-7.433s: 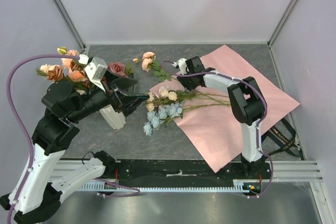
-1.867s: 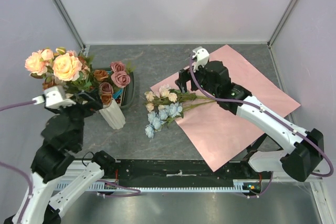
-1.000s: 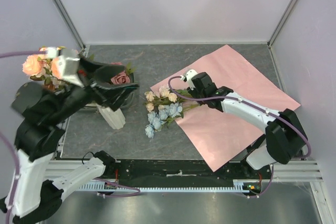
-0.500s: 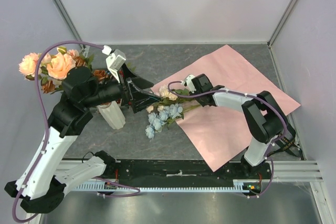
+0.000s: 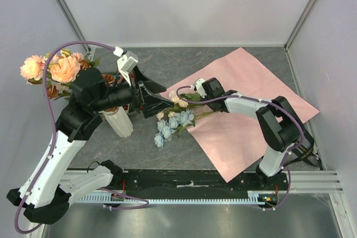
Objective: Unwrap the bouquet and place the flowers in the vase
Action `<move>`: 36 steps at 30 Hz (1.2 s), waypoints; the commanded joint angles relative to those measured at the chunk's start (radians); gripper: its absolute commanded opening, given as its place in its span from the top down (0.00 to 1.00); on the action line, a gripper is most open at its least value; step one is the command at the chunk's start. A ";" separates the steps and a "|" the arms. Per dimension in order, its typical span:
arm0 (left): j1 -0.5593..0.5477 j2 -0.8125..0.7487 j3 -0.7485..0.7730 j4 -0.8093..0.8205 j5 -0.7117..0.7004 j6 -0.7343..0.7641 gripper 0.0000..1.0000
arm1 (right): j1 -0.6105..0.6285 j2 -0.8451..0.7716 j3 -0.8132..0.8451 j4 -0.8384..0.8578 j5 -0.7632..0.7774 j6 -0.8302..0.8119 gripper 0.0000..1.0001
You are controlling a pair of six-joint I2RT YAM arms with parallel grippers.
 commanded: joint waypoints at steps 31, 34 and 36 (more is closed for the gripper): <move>0.001 0.067 0.087 0.012 -0.035 -0.050 0.12 | 0.079 -0.288 0.020 0.102 0.096 -0.058 1.00; 0.001 0.075 0.081 0.036 -0.019 -0.070 0.12 | 0.056 -0.239 0.023 0.110 0.053 -0.055 0.72; 0.001 0.076 0.076 0.045 -0.010 -0.084 0.12 | 0.016 -0.190 0.041 0.136 0.006 -0.063 0.50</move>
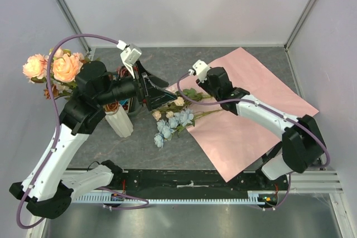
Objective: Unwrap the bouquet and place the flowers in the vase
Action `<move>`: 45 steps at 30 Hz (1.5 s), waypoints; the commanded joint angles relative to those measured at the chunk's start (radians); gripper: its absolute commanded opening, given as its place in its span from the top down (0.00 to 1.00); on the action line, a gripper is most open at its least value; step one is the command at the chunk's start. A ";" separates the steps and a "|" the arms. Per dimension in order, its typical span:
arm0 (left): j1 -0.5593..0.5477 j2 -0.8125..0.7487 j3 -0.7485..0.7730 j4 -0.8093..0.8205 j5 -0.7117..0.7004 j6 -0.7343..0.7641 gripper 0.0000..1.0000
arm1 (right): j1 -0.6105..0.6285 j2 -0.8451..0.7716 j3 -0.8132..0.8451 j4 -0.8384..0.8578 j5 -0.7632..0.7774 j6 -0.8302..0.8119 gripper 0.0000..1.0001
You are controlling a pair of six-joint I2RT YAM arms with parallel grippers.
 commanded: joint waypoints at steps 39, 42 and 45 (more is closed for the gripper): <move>0.001 -0.036 -0.040 0.035 0.037 -0.056 0.12 | -0.135 0.359 0.136 -0.100 -0.251 -0.067 0.41; 0.001 -0.030 -0.041 0.037 0.040 -0.055 0.12 | -0.130 0.325 0.136 -0.100 -0.231 -0.055 0.40; 0.001 -0.030 -0.043 0.037 0.041 -0.055 0.12 | -0.129 0.299 0.128 -0.100 -0.231 -0.053 0.39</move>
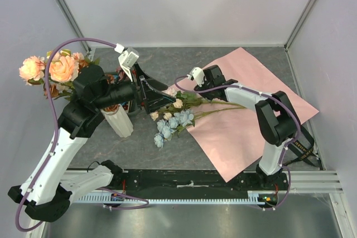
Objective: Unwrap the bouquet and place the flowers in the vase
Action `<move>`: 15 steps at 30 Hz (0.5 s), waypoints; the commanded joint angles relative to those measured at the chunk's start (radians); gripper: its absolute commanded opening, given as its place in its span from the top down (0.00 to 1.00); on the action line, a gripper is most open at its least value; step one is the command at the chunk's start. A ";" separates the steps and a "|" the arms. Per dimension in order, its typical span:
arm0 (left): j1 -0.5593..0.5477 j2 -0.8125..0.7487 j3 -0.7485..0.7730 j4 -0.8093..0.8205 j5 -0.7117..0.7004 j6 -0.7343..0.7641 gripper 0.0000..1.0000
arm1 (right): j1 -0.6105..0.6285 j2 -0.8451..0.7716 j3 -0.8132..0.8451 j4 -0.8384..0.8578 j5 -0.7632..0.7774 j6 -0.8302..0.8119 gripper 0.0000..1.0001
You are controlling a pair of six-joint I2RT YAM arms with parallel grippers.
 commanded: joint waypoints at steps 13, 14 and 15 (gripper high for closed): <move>0.001 0.000 -0.009 0.015 0.038 -0.019 0.12 | 0.040 -0.021 -0.030 -0.049 -0.085 0.006 0.39; 0.001 -0.002 -0.009 0.016 0.039 -0.019 0.12 | 0.039 -0.011 -0.028 -0.049 -0.083 0.008 0.39; 0.001 0.000 -0.009 0.016 0.039 -0.019 0.12 | 0.040 -0.007 -0.024 -0.049 -0.083 0.006 0.39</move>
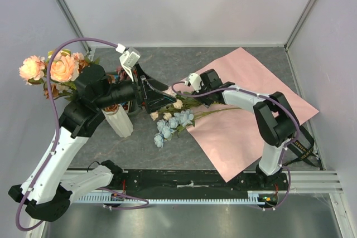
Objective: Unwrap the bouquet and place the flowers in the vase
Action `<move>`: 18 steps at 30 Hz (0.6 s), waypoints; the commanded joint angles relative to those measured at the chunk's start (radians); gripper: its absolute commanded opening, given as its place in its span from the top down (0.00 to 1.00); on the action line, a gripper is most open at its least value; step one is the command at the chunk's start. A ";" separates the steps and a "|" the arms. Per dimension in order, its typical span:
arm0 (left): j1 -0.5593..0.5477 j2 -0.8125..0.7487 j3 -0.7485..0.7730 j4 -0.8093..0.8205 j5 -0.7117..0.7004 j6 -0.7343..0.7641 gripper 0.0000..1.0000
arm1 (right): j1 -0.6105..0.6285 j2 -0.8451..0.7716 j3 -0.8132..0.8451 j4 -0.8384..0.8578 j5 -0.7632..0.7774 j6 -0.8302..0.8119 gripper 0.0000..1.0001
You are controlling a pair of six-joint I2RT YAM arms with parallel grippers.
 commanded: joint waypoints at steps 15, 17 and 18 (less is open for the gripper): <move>0.001 -0.016 0.003 -0.006 0.032 -0.012 0.12 | -0.012 0.161 0.037 0.025 -0.073 0.004 0.59; 0.001 -0.016 0.005 -0.009 0.032 -0.012 0.12 | -0.015 0.169 0.040 0.026 -0.076 0.004 0.67; 0.001 -0.017 0.003 -0.008 0.031 -0.012 0.12 | -0.015 0.168 0.043 0.025 -0.078 0.004 0.70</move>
